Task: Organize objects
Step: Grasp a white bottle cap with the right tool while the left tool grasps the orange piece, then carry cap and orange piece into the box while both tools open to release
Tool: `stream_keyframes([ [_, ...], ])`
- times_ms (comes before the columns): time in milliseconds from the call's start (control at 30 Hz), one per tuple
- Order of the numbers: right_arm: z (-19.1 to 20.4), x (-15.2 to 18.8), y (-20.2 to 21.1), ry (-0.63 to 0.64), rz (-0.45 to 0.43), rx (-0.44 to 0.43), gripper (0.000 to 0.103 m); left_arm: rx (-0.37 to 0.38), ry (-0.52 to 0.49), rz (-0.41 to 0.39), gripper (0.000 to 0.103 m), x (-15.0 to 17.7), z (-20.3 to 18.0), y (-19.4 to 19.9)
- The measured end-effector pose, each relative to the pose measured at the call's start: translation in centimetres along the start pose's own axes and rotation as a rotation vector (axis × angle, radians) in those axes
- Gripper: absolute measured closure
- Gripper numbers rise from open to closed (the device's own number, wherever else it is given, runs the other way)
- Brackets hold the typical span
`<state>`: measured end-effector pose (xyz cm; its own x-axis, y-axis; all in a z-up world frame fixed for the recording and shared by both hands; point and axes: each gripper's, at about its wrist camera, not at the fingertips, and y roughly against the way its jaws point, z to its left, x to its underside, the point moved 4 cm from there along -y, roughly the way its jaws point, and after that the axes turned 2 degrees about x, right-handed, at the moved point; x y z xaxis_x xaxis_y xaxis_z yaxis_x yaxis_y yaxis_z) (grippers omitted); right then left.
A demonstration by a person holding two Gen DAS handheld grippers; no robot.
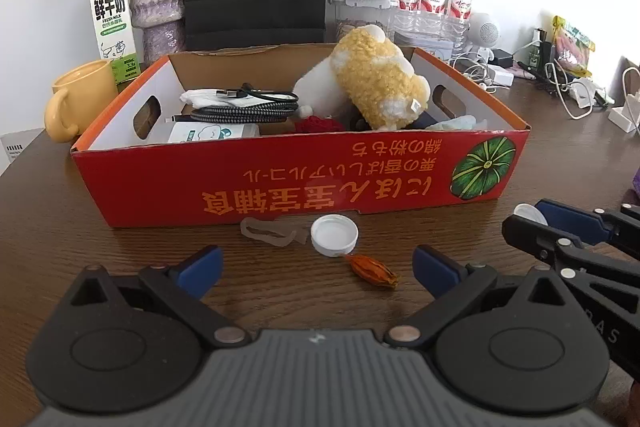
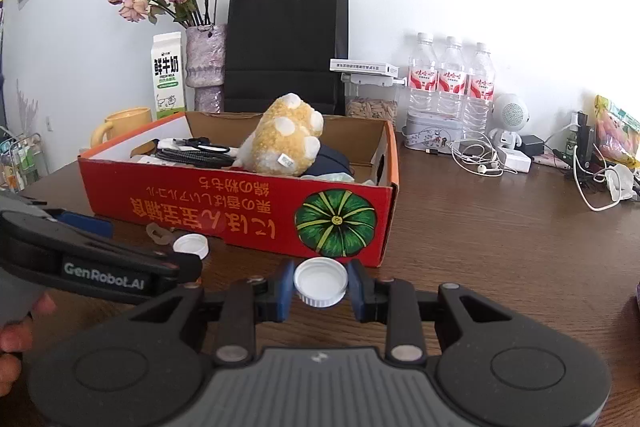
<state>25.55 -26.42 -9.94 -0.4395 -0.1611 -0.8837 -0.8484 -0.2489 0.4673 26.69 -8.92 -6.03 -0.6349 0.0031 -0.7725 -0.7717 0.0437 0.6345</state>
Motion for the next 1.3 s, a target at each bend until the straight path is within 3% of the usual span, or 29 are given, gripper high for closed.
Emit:
stream_keyframes([
  [167,-0.2,0.0,0.3,-0.012,-0.017,0.002,0.075,-0.057,0.010,0.029,0.003,0.3,-0.9,-1.1],
  [333,-0.1,0.0,0.4,-0.011,-0.021,-0.004,0.075,-0.052,0.024,0.038,0.008,0.7,-0.9,-1.3],
  [400,0.0,0.0,0.3,-0.012,-0.019,-0.006,0.075,-0.055,0.027,0.025,0.021,0.7,-0.9,-1.1],
  [567,0.0,0.0,0.4,-0.012,-0.019,-0.005,0.075,-0.008,0.008,-0.006,0.083,0.8,-1.0,-0.2],
  [633,0.0,0.1,0.4,-0.014,-0.019,-0.005,0.075,0.013,0.014,-0.010,0.089,1.0,-0.6,0.1],
  [867,0.0,0.1,0.5,-0.017,-0.023,-0.008,0.075,0.055,0.029,-0.025,0.090,1.5,0.5,1.1],
  [1300,0.8,-0.9,1.4,0.007,-0.071,-0.034,0.075,0.088,-0.007,-0.175,0.090,-0.8,2.1,5.0],
])
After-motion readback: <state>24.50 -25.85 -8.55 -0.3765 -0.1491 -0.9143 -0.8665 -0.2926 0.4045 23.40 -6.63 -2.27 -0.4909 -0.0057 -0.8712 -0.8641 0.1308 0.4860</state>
